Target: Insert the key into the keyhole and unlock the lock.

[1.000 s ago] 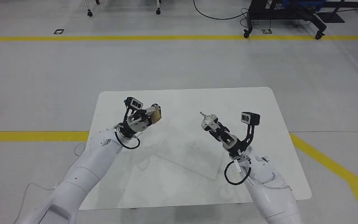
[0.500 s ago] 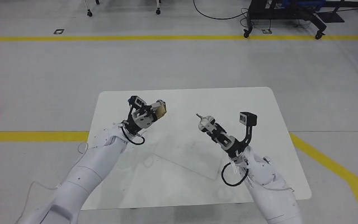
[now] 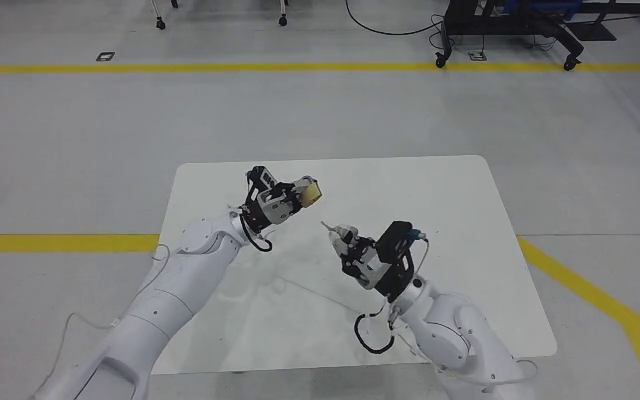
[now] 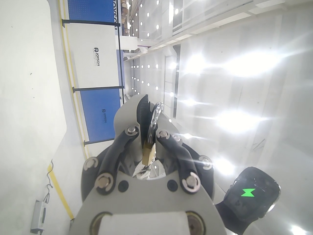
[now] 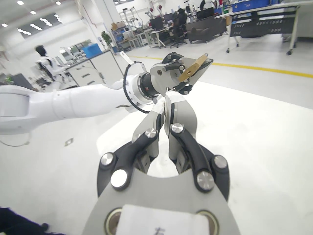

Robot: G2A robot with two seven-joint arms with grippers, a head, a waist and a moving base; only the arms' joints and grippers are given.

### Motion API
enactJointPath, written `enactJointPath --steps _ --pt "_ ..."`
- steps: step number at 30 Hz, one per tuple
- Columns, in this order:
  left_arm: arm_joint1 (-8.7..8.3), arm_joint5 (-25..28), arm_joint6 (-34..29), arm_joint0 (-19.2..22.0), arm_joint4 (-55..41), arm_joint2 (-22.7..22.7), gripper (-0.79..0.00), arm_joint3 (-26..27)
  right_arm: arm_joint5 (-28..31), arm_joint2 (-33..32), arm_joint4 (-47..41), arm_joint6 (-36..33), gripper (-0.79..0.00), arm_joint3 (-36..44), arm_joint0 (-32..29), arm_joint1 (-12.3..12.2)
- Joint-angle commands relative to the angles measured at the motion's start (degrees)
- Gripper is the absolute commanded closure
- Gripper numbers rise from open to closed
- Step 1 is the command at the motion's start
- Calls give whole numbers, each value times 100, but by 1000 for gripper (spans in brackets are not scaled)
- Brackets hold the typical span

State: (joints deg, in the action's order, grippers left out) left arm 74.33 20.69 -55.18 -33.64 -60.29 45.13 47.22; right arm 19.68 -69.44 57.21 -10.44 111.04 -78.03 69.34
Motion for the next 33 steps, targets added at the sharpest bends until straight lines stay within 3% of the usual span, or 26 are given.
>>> enactJointPath --steps 1,13,17,20,27,29,33 --pt "-38 -13 13 4 293 59 0 -15 -149 -6 558 24 0 223 -126 -15" --pt "-38 -13 13 4 293 59 0 -15 -208 -29 738 -56 0 455 -257 -29" --pt "-119 -471 639 -53 1142 41 0 73 -213 -29 739 -47 0 463 -261 -29" --pt "-207 -1324 1184 -117 1547 135 0 494 143 -86 1897 -314 0 625 -124 -95" --pt "-450 -4457 1833 -332 2072 376 0 1787 878 -93 4553 -549 0 1126 -141 -256" --pt "-485 -4831 1850 -389 2047 469 0 2042 904 -73 5095 -464 0 1312 -199 -287" --pt "-435 -5561 1824 -502 1259 596 0 2033 1058 66 6519 -361 0 1591 -298 -366"
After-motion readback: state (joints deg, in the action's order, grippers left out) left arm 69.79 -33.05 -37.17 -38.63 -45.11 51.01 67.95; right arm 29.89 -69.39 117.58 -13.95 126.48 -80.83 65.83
